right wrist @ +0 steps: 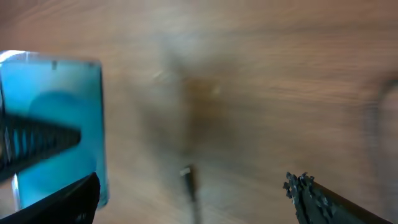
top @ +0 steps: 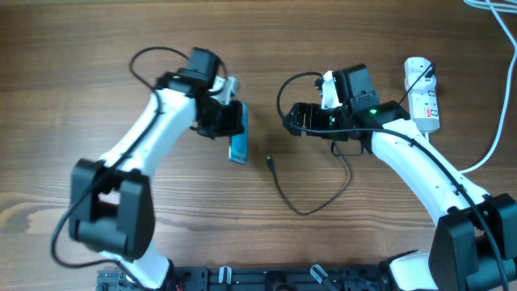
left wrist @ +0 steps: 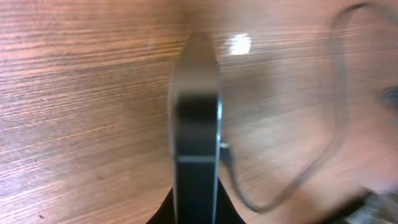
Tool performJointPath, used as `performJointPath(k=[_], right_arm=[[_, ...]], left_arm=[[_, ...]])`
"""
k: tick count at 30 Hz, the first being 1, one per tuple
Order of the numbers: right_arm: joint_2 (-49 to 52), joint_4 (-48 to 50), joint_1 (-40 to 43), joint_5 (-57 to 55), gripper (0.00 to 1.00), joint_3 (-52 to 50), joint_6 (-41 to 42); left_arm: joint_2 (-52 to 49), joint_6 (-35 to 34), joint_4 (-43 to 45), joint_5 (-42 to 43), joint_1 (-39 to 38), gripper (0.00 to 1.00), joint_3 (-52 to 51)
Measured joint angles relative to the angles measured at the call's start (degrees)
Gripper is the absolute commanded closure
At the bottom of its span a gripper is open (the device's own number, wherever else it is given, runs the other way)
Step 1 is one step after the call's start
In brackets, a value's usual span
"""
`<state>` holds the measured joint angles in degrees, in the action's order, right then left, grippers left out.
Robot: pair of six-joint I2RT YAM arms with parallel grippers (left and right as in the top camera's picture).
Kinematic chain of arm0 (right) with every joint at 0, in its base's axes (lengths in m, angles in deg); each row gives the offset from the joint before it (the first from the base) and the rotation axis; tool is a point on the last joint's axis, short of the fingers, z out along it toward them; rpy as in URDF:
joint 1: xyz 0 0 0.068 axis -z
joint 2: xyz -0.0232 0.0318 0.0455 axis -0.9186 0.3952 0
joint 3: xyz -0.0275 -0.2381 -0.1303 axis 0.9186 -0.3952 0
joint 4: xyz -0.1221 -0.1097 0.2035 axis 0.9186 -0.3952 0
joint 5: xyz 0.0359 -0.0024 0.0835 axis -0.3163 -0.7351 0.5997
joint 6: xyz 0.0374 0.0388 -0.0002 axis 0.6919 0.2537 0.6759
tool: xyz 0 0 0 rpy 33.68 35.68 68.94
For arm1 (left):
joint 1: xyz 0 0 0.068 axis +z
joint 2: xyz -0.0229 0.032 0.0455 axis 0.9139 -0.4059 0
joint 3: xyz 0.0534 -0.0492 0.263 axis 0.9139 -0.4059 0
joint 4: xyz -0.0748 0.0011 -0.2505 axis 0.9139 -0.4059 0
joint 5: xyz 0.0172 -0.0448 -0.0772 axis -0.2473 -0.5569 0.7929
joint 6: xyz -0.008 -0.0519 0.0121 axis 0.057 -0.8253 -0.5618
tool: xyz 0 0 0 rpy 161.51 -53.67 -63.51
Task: Plug charger to phone and switch on socket
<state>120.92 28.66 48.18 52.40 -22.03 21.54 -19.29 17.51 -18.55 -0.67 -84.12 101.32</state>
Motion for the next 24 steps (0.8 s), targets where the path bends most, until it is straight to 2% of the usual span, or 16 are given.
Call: performJointPath(k=[5,13,14,16,19,22,24], right_arm=[[0.0,1.1,0.0,-6.6,0.00,0.0,0.0],[0.0,1.4,0.0,-8.7,0.00,0.0,2.2],[0.0,1.4,0.0,-8.8,0.00,0.0,2.2],[0.0,1.4,0.0,-9.0,0.00,0.0,2.4],[0.0,1.5,0.0,-9.1,0.00,0.0,2.7],[0.0,1.5,0.0,-9.2,0.00,0.0,2.8],[0.0,1.5,0.0,-9.2,0.00,0.0,3.0]], left_arm=[[-4.6,-4.5,2.0,-9.2,-5.5,0.96,0.0],[-7.4,-9.2,3.0,-15.4,-10.3,0.95,0.1],[-7.4,-9.6,3.0,-15.7,-10.6,0.94,0.1],[-7.4,-9.9,3.0,-16.2,-11.2,0.81,0.2],[-7.6,-10.4,3.2,-16.9,-12.1,0.77,0.2],[-8.0,-10.7,3.3,-17.1,-12.7,0.77,0.2],[-8.0,-10.7,3.3,-17.2,-12.8,0.85,0.2]])
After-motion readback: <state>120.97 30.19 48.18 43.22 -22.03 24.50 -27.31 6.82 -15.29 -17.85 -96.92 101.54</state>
